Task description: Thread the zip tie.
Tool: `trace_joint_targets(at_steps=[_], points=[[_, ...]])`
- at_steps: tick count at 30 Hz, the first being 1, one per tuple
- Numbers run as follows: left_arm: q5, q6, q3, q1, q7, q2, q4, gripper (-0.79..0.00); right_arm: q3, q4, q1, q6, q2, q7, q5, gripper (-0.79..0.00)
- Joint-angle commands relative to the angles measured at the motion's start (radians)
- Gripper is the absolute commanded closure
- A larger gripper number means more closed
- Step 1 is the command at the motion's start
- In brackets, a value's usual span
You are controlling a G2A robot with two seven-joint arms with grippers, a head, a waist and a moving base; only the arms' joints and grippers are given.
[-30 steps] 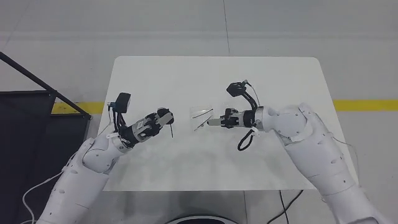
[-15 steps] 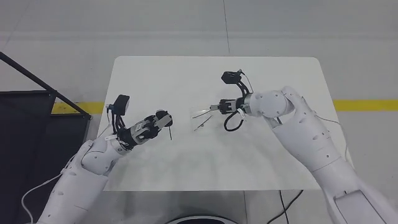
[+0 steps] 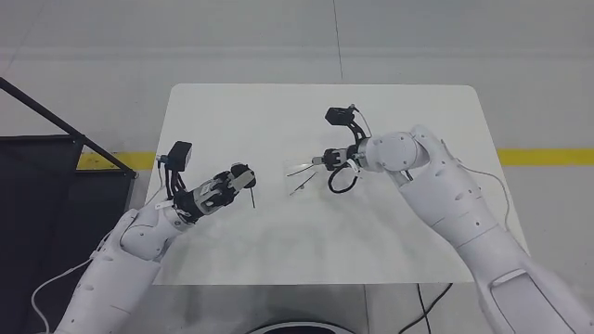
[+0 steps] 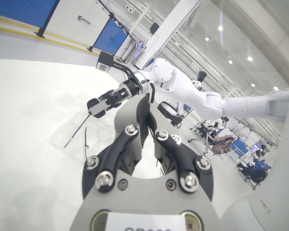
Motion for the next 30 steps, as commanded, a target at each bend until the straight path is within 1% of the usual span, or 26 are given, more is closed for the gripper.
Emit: trace_joint_targets(at_steps=[1, 5, 13, 15, 19, 21, 25, 30], points=[[0.000, 0.000, 0.000, -0.001, 0.000, 0.000, 0.001, 0.000, -0.002, 0.006, 0.003, 0.001, -0.004, 0.000, -0.001, -0.305], [-0.003, 0.000, -0.001, -0.003, -0.001, -0.001, 0.005, 0.000, -0.006, 0.016, 0.008, -0.002, -0.011, 0.000, 0.000, -0.296], [-0.008, 0.000, -0.002, -0.005, 0.000, -0.002, 0.009, 0.000, -0.013, 0.040, 0.017, -0.014, -0.026, -0.001, -0.001, -0.234], [-0.009, 0.000, -0.001, -0.007, -0.001, -0.002, 0.013, 0.000, -0.013, 0.046, 0.019, -0.017, -0.029, -0.001, -0.002, -0.179], [-0.012, 0.000, 0.001, -0.012, -0.001, -0.003, 0.023, 0.000, -0.011, 0.053, 0.022, -0.021, -0.033, -0.001, -0.004, -0.092], [-0.014, 0.000, 0.002, -0.013, -0.001, -0.003, 0.025, 0.000, -0.007, 0.056, 0.023, -0.024, -0.034, -0.002, -0.004, -0.074], [-0.015, 0.000, 0.003, -0.015, -0.002, -0.004, 0.027, 0.000, 0.006, 0.057, 0.022, -0.034, -0.034, -0.005, -0.003, -0.009], [-0.010, 0.000, 0.000, -0.014, 0.007, -0.005, 0.022, 0.000, 0.039, 0.039, 0.010, -0.044, -0.025, -0.021, -0.005, 0.000]])
